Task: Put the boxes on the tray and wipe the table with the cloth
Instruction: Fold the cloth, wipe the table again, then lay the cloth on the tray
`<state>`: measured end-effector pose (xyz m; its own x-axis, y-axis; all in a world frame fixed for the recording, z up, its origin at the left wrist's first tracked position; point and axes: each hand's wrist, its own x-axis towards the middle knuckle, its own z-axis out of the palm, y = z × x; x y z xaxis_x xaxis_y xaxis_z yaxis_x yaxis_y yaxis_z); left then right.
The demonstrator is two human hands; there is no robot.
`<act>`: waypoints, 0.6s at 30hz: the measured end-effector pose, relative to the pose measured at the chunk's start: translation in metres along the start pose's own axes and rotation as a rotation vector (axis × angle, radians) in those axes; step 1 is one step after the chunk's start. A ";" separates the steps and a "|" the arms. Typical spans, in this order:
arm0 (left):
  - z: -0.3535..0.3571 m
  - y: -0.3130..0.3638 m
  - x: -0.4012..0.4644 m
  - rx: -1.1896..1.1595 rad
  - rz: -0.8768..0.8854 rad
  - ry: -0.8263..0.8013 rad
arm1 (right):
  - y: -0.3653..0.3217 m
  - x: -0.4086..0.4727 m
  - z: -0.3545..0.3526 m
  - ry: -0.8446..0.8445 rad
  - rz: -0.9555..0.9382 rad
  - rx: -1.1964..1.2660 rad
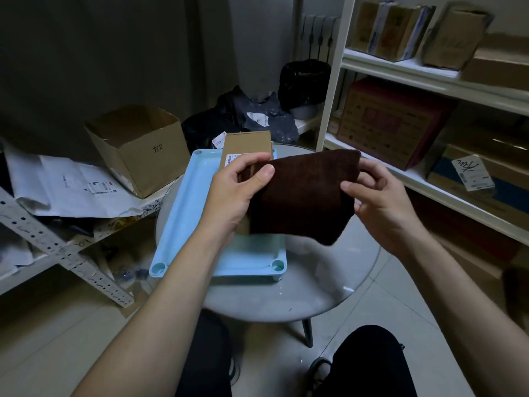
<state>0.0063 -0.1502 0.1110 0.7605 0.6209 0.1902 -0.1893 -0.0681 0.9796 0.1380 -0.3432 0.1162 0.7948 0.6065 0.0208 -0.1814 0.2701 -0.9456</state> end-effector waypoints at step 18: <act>-0.014 0.023 0.007 0.252 -0.163 -0.014 | -0.006 -0.003 0.004 0.128 -0.179 -0.510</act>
<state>-0.0013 -0.1362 0.1338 0.7773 0.6285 0.0282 0.0951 -0.1617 0.9823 0.1341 -0.3440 0.1229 0.8574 0.4797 0.1864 0.2413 -0.0547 -0.9689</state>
